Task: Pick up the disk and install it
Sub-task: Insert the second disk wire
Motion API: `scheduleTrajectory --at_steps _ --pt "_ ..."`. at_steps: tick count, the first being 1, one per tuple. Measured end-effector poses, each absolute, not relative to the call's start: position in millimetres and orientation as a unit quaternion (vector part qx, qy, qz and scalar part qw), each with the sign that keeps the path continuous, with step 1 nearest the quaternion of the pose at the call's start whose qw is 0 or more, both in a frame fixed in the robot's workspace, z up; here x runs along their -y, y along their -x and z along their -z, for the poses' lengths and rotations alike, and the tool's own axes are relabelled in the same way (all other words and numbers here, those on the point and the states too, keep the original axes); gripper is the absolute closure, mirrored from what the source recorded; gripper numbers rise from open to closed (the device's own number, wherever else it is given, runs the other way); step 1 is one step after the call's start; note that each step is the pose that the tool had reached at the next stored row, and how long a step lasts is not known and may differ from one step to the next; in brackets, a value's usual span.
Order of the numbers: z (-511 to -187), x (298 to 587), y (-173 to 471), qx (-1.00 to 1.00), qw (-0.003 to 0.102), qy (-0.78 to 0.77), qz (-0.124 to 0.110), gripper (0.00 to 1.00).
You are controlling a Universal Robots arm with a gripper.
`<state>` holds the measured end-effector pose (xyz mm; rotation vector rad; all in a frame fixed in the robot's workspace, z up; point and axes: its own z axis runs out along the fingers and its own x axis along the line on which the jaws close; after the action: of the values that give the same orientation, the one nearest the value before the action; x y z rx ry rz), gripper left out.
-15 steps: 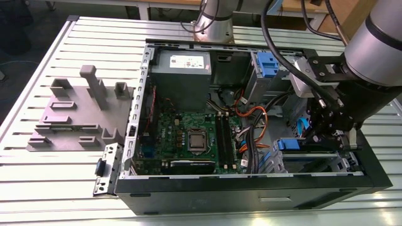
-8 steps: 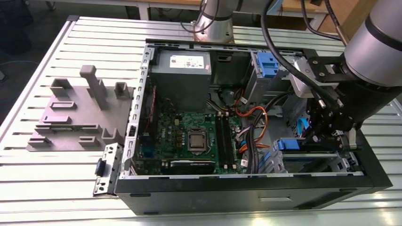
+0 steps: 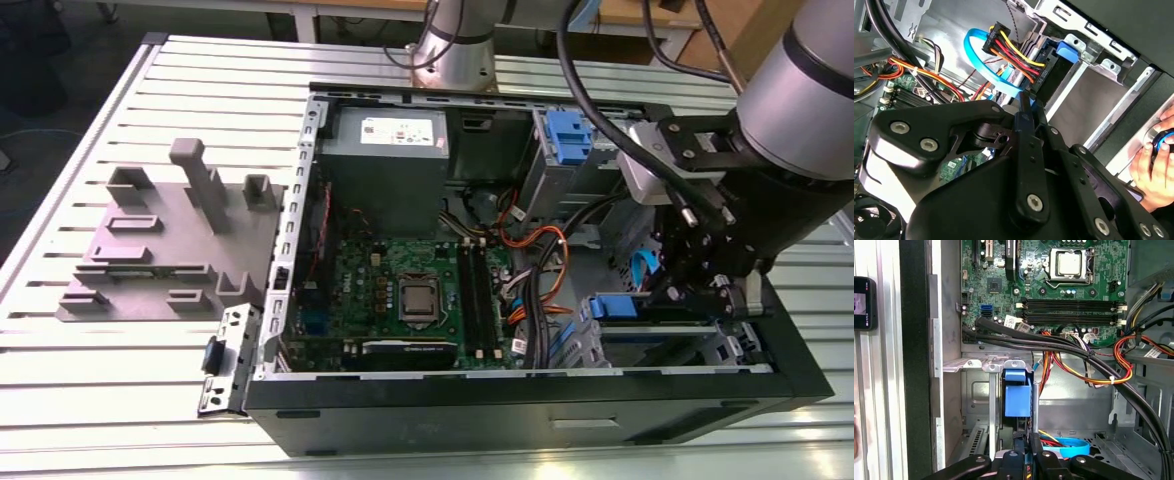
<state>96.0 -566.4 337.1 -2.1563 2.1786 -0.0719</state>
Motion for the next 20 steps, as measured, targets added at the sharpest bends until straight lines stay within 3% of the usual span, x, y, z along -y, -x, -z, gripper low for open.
scheduleTrajectory --at_steps 6,9,20 --pt "-337.0 569.2 -96.1 -0.710 0.040 0.703 0.021 0.84" --pt "-336.6 571.0 -96.0 -0.710 0.049 0.702 0.012 0.84" --pt "-332.0 571.3 -96.1 -0.710 0.049 0.702 0.012 0.84"
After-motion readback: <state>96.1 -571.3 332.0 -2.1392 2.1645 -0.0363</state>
